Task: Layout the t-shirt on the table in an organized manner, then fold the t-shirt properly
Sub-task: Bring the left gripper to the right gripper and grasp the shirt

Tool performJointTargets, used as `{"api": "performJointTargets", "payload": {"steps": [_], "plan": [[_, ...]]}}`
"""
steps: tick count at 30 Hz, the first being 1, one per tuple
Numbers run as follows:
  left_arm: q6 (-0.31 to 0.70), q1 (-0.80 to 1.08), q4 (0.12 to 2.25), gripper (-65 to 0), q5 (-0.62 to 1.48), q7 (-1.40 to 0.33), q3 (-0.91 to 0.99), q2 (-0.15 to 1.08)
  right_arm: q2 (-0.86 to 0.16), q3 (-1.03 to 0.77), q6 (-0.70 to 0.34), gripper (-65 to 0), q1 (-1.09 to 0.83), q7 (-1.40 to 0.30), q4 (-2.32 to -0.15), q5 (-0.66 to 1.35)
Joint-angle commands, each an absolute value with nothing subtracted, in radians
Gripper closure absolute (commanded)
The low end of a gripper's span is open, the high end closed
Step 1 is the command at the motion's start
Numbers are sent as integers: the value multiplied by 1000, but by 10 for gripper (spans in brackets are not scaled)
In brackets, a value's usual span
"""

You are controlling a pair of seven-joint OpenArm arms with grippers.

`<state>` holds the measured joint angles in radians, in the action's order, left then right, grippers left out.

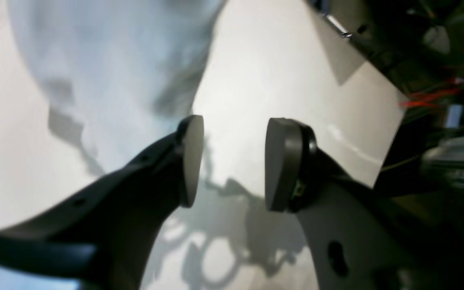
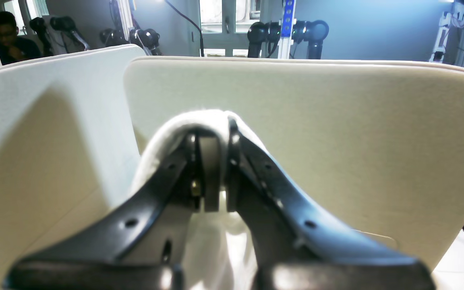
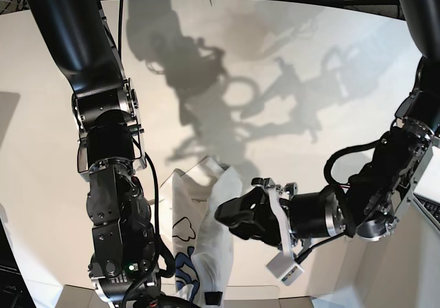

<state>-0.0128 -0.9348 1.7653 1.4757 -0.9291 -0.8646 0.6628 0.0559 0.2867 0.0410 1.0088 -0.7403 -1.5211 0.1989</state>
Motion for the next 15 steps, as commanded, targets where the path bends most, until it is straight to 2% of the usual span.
{"api": "performJointTargets", "payload": {"steps": [1,7,12,15], "plan": [[-64,-944,1781,-256,1484,-914,-851,670,59,280,39,0,1053,-704,-1534,193],[-260,-898,1856,-254,1478,-825,-851,636,33,280,39,0,1050,-704,-1538,193],[-409,-792,1926,-253,1294,-828,-851,556,33,280,39,0,1049,-704,-1540,193],[-441,-723,1937,-253,1168,-832,-851,486,35,280,41,0,1050,-704,-1540,193]]}}
